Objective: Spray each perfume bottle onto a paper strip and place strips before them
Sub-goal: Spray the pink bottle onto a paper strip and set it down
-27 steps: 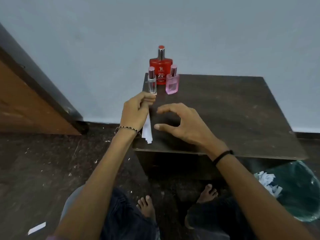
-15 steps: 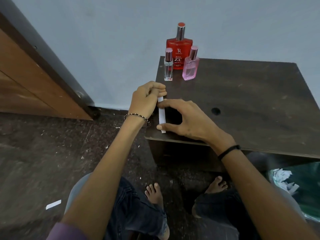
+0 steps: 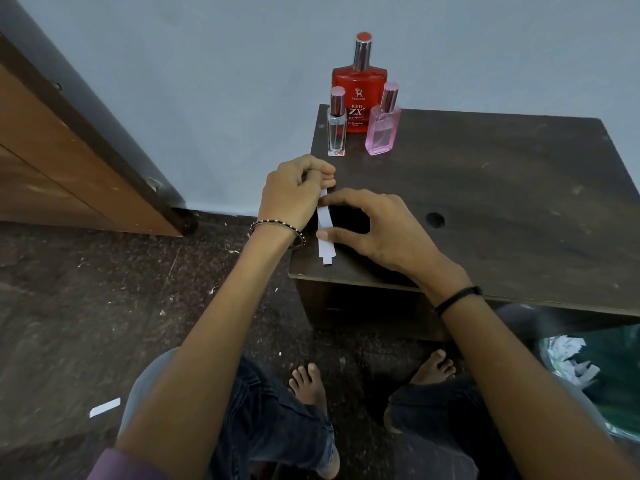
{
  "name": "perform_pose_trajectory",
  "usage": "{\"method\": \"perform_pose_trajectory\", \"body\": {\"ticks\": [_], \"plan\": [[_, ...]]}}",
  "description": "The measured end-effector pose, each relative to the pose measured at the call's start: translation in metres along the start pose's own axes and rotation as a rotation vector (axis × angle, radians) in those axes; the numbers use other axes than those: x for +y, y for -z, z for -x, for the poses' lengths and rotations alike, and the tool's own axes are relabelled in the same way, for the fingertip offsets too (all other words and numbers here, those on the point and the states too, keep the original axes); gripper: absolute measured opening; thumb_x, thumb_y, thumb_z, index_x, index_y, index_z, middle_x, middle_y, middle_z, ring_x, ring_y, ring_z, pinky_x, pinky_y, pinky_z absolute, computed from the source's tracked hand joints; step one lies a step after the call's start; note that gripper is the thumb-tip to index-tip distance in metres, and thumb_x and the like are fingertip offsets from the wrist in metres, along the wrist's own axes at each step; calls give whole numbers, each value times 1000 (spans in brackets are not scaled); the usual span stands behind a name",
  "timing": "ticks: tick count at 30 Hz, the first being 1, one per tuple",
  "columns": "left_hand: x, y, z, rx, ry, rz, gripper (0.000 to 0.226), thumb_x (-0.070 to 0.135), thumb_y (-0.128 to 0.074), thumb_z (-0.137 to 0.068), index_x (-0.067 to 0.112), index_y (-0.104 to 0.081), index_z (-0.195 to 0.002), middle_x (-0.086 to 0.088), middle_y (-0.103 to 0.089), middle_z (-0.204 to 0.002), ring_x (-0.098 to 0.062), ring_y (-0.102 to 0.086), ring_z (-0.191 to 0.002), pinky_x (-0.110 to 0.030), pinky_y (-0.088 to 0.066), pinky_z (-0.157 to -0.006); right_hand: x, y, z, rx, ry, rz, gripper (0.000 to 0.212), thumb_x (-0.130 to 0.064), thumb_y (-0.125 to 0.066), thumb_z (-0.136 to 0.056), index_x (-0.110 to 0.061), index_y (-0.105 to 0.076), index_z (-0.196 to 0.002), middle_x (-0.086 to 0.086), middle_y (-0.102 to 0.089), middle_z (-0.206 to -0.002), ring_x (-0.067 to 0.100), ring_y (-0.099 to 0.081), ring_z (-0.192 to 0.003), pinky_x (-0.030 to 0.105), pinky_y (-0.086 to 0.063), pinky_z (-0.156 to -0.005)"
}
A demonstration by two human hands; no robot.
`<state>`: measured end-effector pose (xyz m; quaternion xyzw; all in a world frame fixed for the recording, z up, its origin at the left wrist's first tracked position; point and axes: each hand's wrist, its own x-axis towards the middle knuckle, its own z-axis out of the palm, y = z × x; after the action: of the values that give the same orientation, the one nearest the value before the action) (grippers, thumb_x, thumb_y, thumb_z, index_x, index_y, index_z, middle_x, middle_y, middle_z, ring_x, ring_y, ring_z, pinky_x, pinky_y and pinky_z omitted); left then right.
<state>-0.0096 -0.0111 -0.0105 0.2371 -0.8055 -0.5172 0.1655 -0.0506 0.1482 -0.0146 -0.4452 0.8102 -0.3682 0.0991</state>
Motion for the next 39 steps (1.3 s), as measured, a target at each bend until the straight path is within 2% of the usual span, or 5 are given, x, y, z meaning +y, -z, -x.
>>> {"method": "perform_pose_trajectory", "body": {"ticks": [9, 22, 27, 34, 39], "plan": [[0, 7, -4, -35, 5, -48, 32, 8, -47, -95, 20, -76, -96, 8, -75, -93, 5, -68, -84, 0, -46, -66, -4, 1, -3, 193, 16, -137, 33, -20, -70, -95, -15, -66, -127, -4, -73, -114, 5, -68, -105, 24, -55, -95], [3, 6, -2, -55, -20, -123, 30, 7, -48, -97, 19, -75, -101, 6, -74, -95, 0, -67, -85, -4, -47, -70, -3, -3, -2, 383, 14, -148, 21, -18, -65, -97, -14, -66, -117, -5, -71, -95, 9, -72, -84, 29, -61, -63], [3, 10, -2, -104, -7, -95, 32, 5, -46, -97, 19, -75, -101, 10, -73, -92, 22, -62, -75, 5, -42, -68, 0, -3, -3, 447, 19, -105, 16, -25, -61, -97, -15, -67, -109, -5, -71, -94, 10, -72, -81, 30, -60, -64], [-3, 25, 0, -299, -1, -11, 30, -1, -62, -88, 18, -71, -109, 2, -76, -109, -1, -68, -106, -23, -53, -95, -1, -5, -3, 488, 26, -63, 18, -29, -58, -96, -13, -67, -99, -5, -70, -85, 8, -69, -74, 19, -55, -65], [-1, 23, 2, -264, -44, -63, 28, 2, -72, -85, 15, -71, -110, 0, -76, -110, -4, -69, -106, -25, -52, -99, 1, -8, -3, 490, 43, -4, 19, -29, -57, -96, -14, -68, -93, -9, -67, -82, 5, -64, -73, 17, -51, -64]]}}
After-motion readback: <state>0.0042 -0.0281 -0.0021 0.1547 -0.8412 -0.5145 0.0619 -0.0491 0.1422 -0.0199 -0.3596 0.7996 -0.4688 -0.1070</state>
